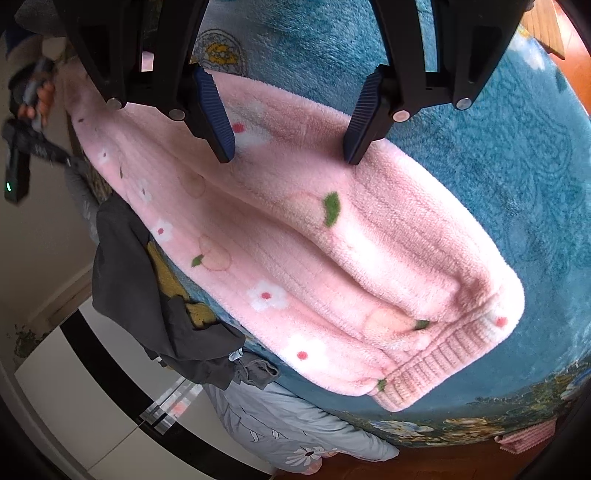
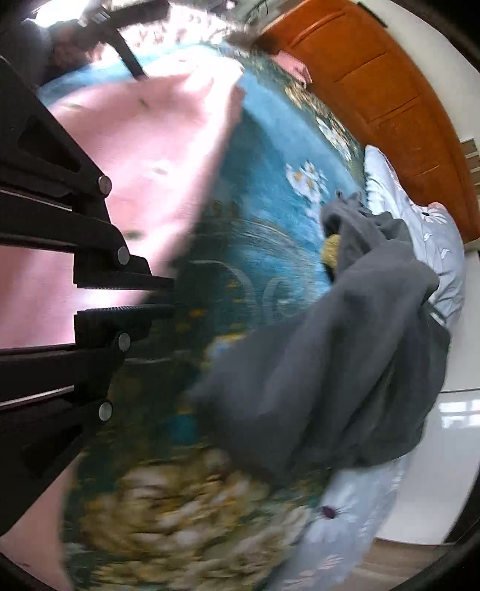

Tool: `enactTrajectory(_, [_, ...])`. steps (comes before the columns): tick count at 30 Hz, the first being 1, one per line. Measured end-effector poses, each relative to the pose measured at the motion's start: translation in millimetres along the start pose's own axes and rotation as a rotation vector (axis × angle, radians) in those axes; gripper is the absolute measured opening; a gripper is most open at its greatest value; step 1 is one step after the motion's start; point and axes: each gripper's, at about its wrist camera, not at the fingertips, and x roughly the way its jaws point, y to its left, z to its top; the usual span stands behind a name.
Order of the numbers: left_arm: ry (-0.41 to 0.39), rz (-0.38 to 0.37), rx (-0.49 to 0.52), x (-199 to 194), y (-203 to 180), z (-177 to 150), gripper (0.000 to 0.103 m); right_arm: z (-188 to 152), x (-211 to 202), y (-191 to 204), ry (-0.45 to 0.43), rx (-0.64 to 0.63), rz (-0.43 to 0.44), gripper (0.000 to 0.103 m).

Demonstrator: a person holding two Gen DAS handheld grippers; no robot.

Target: Fold clothes

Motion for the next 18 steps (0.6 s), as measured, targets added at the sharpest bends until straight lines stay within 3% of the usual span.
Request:
enactTrajectory(2, [0.005, 0.009, 0.006, -1.1, -1.3, -1.9, 0.067, -21.8, -6.0, -7.7, 0.033, 0.003, -0.012, 0.018])
enactTrajectory(6, [0.017, 0.023, 0.001, -2.6, 1.3, -5.1, 0.067, -45.0, -2.3, -33.1, 0.052, 0.041, -0.087, 0.019])
enactTrajectory(11, [0.032, 0.049, -0.022, -6.7, 3.0, -9.2, 0.067, -40.7, 20.3, -92.6, 0.029, 0.265, -0.122, 0.019])
enactTrajectory(15, [0.033, 0.055, -0.028, -13.3, 4.5, -13.7, 0.067, -46.8, 5.6, -99.0, -0.012, 0.332, -0.075, 0.019])
enactTrajectory(18, [0.011, 0.045, 0.001, -19.5, -3.4, -9.0, 0.067, -65.6, -25.1, -88.5, -0.047, 0.293, -0.087, 0.022])
